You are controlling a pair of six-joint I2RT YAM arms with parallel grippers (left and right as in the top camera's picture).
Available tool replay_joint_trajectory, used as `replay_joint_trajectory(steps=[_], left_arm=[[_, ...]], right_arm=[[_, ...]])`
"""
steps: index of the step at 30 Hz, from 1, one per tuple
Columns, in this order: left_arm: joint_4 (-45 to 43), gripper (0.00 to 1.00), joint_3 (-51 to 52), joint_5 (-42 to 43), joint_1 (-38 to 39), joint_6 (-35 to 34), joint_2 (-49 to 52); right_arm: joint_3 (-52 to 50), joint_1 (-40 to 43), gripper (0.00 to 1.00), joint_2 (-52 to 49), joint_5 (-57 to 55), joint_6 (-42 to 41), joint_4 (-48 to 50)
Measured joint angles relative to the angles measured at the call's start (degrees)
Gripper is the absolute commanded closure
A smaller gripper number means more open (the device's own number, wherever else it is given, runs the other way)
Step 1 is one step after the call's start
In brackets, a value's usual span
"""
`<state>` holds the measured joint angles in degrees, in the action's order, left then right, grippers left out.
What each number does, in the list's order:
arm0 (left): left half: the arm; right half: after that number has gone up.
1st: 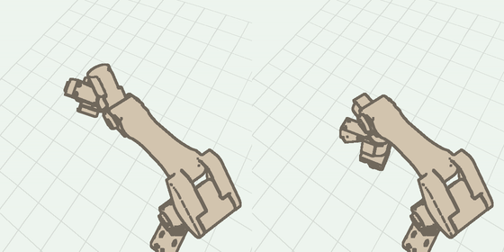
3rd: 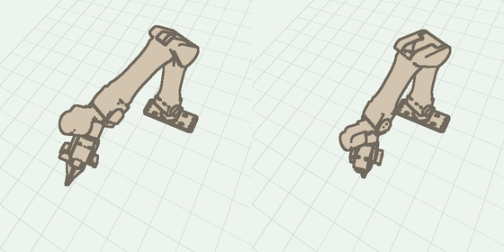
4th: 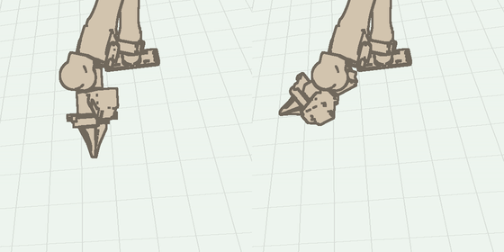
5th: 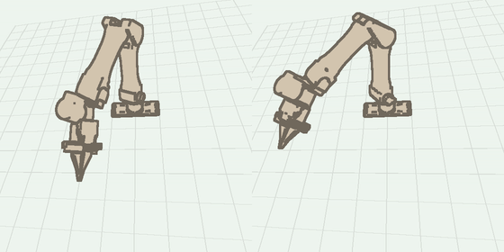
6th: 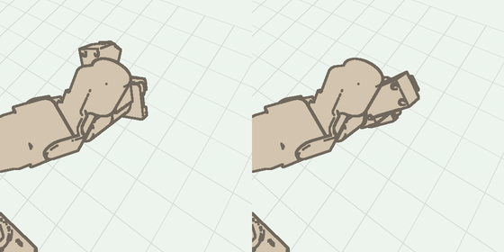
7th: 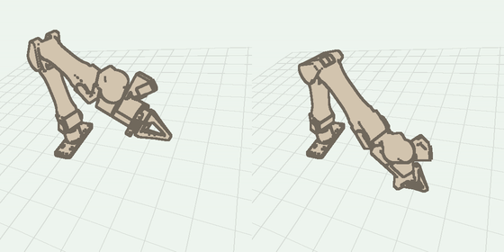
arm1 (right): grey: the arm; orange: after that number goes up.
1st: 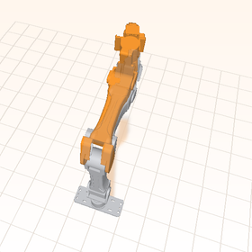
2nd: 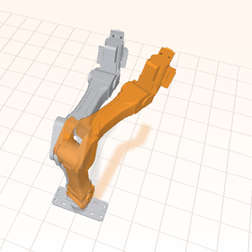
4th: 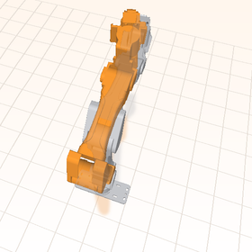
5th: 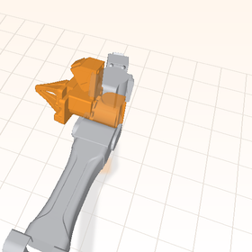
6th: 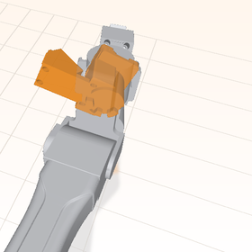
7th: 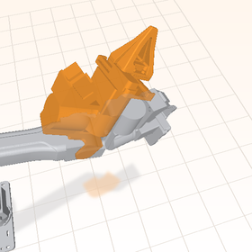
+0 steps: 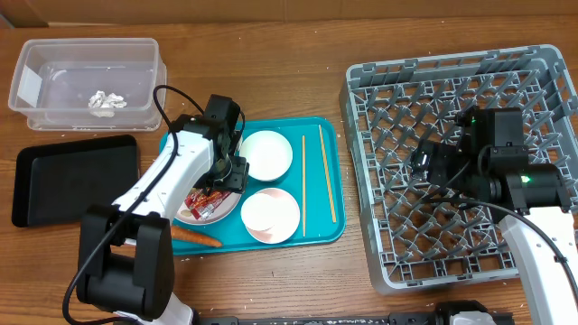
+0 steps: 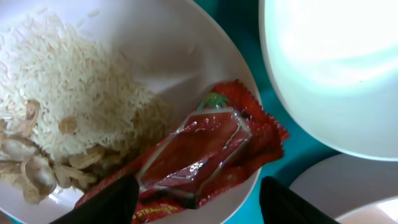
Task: Sort waste into correct bins and load items into the dishwasher
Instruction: 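Grasp the red snack wrapper on the plate with the left gripper, then carry the red wrapper left and drop it into the clear bin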
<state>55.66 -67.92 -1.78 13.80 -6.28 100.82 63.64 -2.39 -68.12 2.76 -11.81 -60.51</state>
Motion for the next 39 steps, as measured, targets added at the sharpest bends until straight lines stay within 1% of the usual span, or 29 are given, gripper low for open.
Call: replay_joint_trajectory(steps=[2, 3, 4, 5, 6, 8, 11, 14, 16, 18, 19, 26, 28, 31, 32, 34, 37, 39], left_arm=[[-0.4, 0.51, 0.4, 0.0, 0.0, 0.4, 0.0], [-0.5, 0.58, 0.4, -0.1, 0.0, 0.6, 0.0], [-0.4, 0.62, 0.5, -0.2, 0.0, 0.6, 0.0], [-0.4, 0.69, 0.5, -0.2, 0.0, 0.5, 0.0], [-0.4, 0.74, 0.5, -0.2, 0.0, 0.7, 0.0], [-0.2, 0.75, 0.5, -0.2, 0.0, 0.8, 0.0], [-0.2, 0.72, 0.5, -0.2, 0.0, 0.7, 0.0], [-0.8, 0.75, 1.2, -0.2, 0.0, 0.7, 0.0], [-0.9, 0.81, 1.9, -0.2, 0.0, 0.7, 0.0], [-1.0, 0.93, 2.3, -0.2, 0.0, 0.8, 0.0], [-1.1, 0.96, 2.4, -0.2, 0.0, 0.8, 0.0], [-1.5, 0.96, 2.4, -0.2, 0.0, 0.7, 0.0], [0.4, 0.96, 1.6, -0.2, 0.0, 0.7, 0.0], [5.6, 0.96, -3.5, -0.6, -0.3, 0.7, 0.0], [8.4, 0.96, -6.8, -0.9, -0.8, 0.7, 0.1], [11.5, 0.96, -17.1, -1.9, -3.7, 0.7, 0.0], [13.0, 0.96, -23.6, -2.1, -8.4, 0.7, -0.2], [9.9, 0.96, -26.3, -2.4, -12.6, 0.5, -0.2]], right_arm=[[0.0, 0.0, 0.00, 0.0, 0.0, 0.0, 0.0], [0.0, 0.0, 0.00, 0.0, 0.0, 0.0, 0.0], [0.0, 0.0, 0.00, 0.0, 0.0, 0.0, 0.0], [0.0, 0.0, 0.00, 0.0, 0.0, 0.0, 0.0], [0.0, 0.0, 0.00, 0.0, 0.0, 0.0, 0.0], [0.0, 0.0, 0.00, 0.0, 0.0, 0.0, 0.0], [0.0, 0.0, 0.00, 0.0, 0.0, 0.0, 0.0], [0.0, 0.0, 0.00, 0.0, 0.0, 0.0, -0.1], [0.0, 0.0, 0.00, 0.0, 0.0, 0.0, -0.1], [0.0, 0.0, 0.00, 0.0, 0.0, 0.0, -0.1], [0.0, 0.0, 0.00, 0.0, 0.0, 0.0, -0.1], [0.0, 0.0, 0.00, 0.0, 0.0, 0.0, -0.1], [0.0, 0.0, 0.00, 0.0, 0.0, 0.0, -0.1], [0.0, 0.0, 0.00, 0.0, 0.0, 0.0, -0.1], [0.0, 0.0, 0.00, 0.0, 0.0, 0.0, -0.1], [0.0, 0.0, 0.00, 0.0, 0.0, 0.0, -0.2], [0.0, 0.0, 0.00, 0.0, 0.0, -0.1, -0.1], [0.0, 0.0, 0.00, 0.0, 0.0, -0.1, -0.1]])
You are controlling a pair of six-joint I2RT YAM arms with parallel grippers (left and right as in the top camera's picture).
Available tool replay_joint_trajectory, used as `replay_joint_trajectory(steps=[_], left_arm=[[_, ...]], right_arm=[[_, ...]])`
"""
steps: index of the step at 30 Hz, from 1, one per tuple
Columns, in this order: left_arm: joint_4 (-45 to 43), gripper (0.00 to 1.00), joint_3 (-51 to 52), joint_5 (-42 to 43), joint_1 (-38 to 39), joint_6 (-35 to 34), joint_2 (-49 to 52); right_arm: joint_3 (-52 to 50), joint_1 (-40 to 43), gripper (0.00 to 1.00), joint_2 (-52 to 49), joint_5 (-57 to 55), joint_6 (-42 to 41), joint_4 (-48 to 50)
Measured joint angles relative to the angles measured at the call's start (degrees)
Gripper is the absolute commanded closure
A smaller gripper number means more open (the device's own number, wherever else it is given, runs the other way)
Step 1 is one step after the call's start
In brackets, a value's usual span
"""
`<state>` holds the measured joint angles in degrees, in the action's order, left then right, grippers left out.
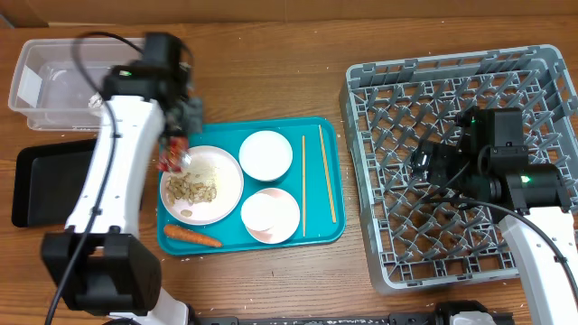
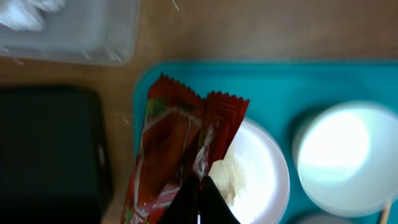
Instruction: Sort waste into correct bins and load items into the dishwasher
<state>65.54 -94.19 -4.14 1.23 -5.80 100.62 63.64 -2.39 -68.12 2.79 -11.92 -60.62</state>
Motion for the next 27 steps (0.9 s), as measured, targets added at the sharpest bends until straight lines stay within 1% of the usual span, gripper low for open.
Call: replay_joint_trajectory(steps=[4, 8, 12, 13, 14, 15, 16, 17, 18, 20, 21, 24, 26, 27], left_arm=[[-14.7, 0.96, -1.1, -0.6, -6.4, -1.4, 0.0], [-28.8, 0.96, -1.1, -0.9, -8.7, -1.7, 0.0], [-36.3, 0.95, -1.2, -3.1, -9.6, -1.7, 1.4], [-37.0, 0.92, -1.2, -3.9, -9.6, -1.7, 2.3], [-37.9, 0.83, -1.2, -4.8, -9.6, -1.7, 3.5], [-38.5, 0.51, -1.2, -5.6, -9.6, -1.8, 5.2], [-38.5, 0.47, -1.2, -6.1, -9.6, -2.0, 7.5], [-38.5, 0.44, -1.2, -6.4, -9.6, -2.0, 8.7], [-38.4, 0.43, -1.2, -6.6, -9.6, -1.9, 9.6], [-37.9, 0.43, -1.2, -6.9, -9.6, -1.9, 10.4], [-37.8, 0.45, -1.2, -7.0, -9.6, -1.9, 10.4], [-31.1, 0.46, -1.7, -5.9, -9.5, -1.6, 9.7], [-23.1, 0.42, -1.9, -1.8, -8.9, -1.5, 8.0], [-18.5, 0.41, -2.1, 1.9, -8.2, -1.5, 6.6]], right_arm=[[0.0, 0.0, 0.00, 0.0, 0.0, 0.0, -0.1], [0.0, 0.0, 0.00, 0.0, 0.0, 0.0, 0.0], [0.0, 0.0, 0.00, 0.0, 0.0, 0.0, -0.1], [0.0, 0.0, 0.00, 0.0, 0.0, -0.1, -0.1], [0.0, 0.0, 0.00, 0.0, 0.0, 0.0, -0.2], [0.0, 0.0, 0.00, 0.0, 0.0, 0.0, -0.2], [0.0, 0.0, 0.00, 0.0, 0.0, 0.0, -0.2], [0.0, 0.0, 0.00, 0.0, 0.0, 0.0, -0.2], [0.0, 0.0, 0.00, 0.0, 0.0, 0.0, -0.2], [0.0, 0.0, 0.00, 0.0, 0.0, 0.0, -0.2], [0.0, 0.0, 0.00, 0.0, 0.0, 0.0, -0.2], [0.0, 0.0, 0.00, 0.0, 0.0, 0.0, -0.3], [0.0, 0.0, 0.00, 0.0, 0.0, 0.0, -0.2], [0.0, 0.0, 0.00, 0.0, 0.0, 0.0, -0.2]])
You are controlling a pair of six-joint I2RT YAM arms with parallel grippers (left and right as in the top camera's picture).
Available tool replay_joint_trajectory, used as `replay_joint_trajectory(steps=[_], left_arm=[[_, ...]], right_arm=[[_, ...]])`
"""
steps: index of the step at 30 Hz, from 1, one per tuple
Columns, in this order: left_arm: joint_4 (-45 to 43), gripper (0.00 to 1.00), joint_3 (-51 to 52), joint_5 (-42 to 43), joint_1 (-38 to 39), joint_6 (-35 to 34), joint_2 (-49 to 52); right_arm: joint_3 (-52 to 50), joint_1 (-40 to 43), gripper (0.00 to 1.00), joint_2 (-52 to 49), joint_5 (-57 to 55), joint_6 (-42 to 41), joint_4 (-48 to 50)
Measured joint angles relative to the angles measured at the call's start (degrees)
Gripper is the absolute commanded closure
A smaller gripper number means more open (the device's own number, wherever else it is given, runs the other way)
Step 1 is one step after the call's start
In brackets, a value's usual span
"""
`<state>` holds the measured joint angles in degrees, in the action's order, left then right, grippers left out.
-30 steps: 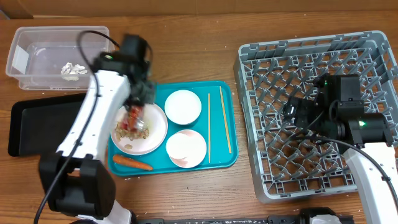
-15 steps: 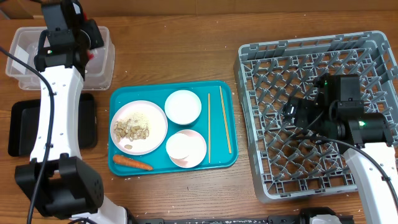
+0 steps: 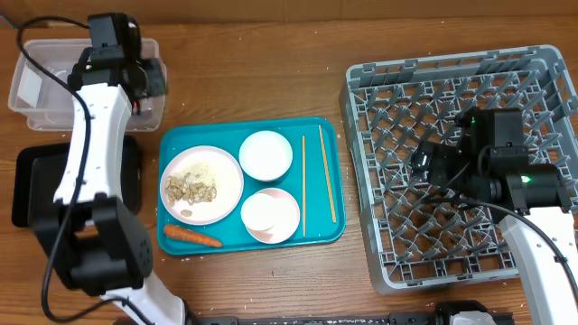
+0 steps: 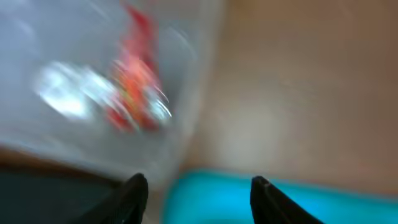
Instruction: Sort waste into correct bins and load items into the dishwasher
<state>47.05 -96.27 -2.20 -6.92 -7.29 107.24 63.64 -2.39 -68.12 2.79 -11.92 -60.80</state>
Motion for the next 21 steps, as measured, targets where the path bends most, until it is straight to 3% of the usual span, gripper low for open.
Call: replay_joint_trajectory(steps=[4, 10, 15, 21], left_arm=[[19.9, 0.39, -0.7, 15.4, 7.4, 0.0, -3.9], [37.7, 0.32, -0.6, 18.2, 17.7, 0.4, -3.9], [40.6, 0.34, 3.9, 16.7, 22.8, 0.4, -4.0], [36.0, 0.41, 13.5, 16.4, 25.6, 0.4, -4.0]], right_arm=[[0.0, 0.0, 0.00, 0.0, 0.0, 0.0, 0.1], [0.0, 0.0, 0.00, 0.0, 0.0, -0.1, -0.1], [0.0, 0.0, 0.00, 0.0, 0.0, 0.0, -0.1], [0.0, 0.0, 0.00, 0.0, 0.0, 0.0, -1.2]])
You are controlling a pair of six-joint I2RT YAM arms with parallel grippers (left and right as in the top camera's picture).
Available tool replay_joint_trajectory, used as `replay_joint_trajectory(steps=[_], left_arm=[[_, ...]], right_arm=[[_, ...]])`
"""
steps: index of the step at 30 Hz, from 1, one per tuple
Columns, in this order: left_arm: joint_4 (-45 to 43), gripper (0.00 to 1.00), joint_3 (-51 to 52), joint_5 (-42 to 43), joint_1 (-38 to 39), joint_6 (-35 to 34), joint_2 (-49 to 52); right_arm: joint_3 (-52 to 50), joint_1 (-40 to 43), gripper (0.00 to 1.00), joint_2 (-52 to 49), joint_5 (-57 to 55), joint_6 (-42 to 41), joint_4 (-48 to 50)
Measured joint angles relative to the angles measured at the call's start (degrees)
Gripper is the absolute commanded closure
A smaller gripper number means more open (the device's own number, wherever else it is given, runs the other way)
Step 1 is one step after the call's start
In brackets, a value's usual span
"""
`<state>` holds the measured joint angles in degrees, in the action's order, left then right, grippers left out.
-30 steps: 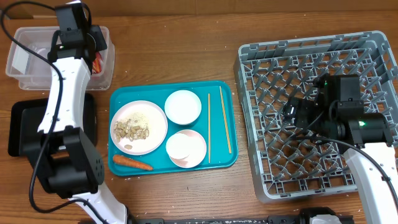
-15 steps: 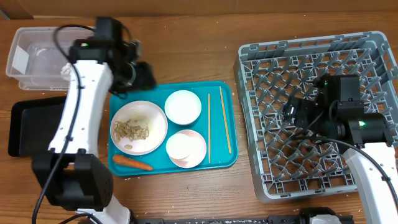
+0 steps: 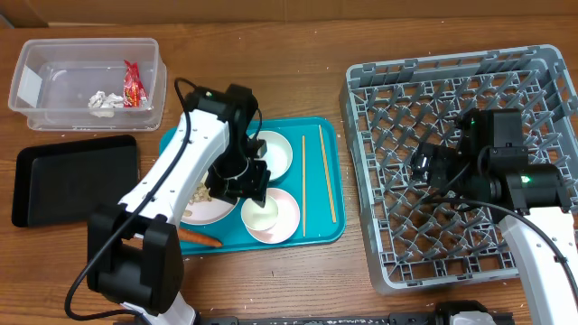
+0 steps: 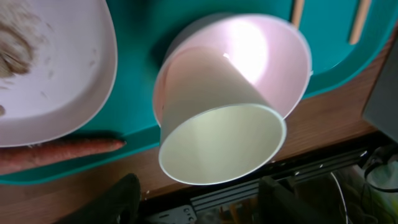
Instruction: Sort waste into correct bins and load items into the dishwasher
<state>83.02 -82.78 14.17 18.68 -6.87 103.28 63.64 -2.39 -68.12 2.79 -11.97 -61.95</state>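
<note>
My left gripper (image 3: 242, 183) (image 4: 199, 205) hangs open over the teal tray (image 3: 321, 135), just above the front pink bowl (image 3: 282, 209) (image 4: 273, 56). A white cup (image 4: 217, 124) lies tilted in that bowl, mouth toward the camera, and nothing is between the fingers (image 4: 109, 202). A plate of rice and shells (image 3: 200, 197) (image 4: 50, 68), a second bowl (image 3: 274, 153), two chopsticks (image 3: 303, 181) and a carrot (image 3: 194, 236) (image 4: 56, 152) are also on the tray. The red wrapper (image 3: 134, 86) lies in the clear bin (image 3: 54, 54). My right gripper (image 3: 423, 164) is over the grey dishwasher rack (image 3: 452, 81); its jaws do not show.
A crumpled tissue (image 3: 106, 99) also lies in the clear bin. A black tray (image 3: 72, 176) sits left of the teal tray. The table's front edge runs just below the carrot.
My left gripper has moved from the clear bin at the back left to above the front bowl on the teal tray, still open. The wrapper stays in the bin. The right arm has not moved.
My left gripper stood open around the red wrapper on the rice plate. Then it was shut on the wrapper, held above the tray's left side. Then it was open at the clear bin with the wrapper inside. Now it is open over the cup and bowl.
</note>
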Motion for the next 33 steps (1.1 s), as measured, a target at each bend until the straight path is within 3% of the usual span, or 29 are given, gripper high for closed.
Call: replay_joint_trajectory(steps=[2, 4, 5, 6, 16, 18, 20, 21, 29, 33], left_arm=[[-1.6, 0.44, 2.8, -0.1, 0.0, 0.0, 0.0], [-3.5, 0.56, 4.6, -0.7, 0.0, 0.0, 0.0], [-4.3, 0.70, 5.1, -1.0, 0.0, 0.1, 0.0], [-5.2, 0.73, 5.6, -1.2, 0.0, 0.0, 0.0], [-8.0, 0.72, 6.0, -2.0, 0.0, 0.0, 0.0], [-8.3, 0.77, 7.0, -2.0, 0.0, -0.2, 0.0], [-9.2, 0.94, 8.0, -2.0, 0.0, -0.4, 0.0], [-9.2, 0.96, 8.2, -2.2, 0.0, -0.5, 0.0], [-8.5, 0.96, 7.3, -2.4, 0.0, -0.7, 0.0], [-3.5, 0.96, -1.2, -0.8, -2.1, 0.0, 0.0]], right_arm=[[0.0, 0.0, 0.00, 0.0, 0.0, 0.0, -0.3], [0.0, 0.0, 0.00, 0.0, 0.0, 0.0, -0.3], [0.0, 0.0, 0.00, 0.0, 0.0, 0.0, -0.4], [0.0, 0.0, 0.00, 0.0, 0.0, 0.0, -0.4], [0.0, 0.0, 0.00, 0.0, 0.0, 0.0, -1.8], [0.0, 0.0, 0.00, 0.0, 0.0, 0.0, -1.8], [0.0, 0.0, 0.00, 0.0, 0.0, 0.0, -1.8], [0.0, 0.0, 0.00, 0.0, 0.0, 0.0, -1.8], [0.0, 0.0, 0.00, 0.0, 0.0, 0.0, -1.7], [0.0, 0.0, 0.00, 0.0, -1.7, -0.7, -1.7]])
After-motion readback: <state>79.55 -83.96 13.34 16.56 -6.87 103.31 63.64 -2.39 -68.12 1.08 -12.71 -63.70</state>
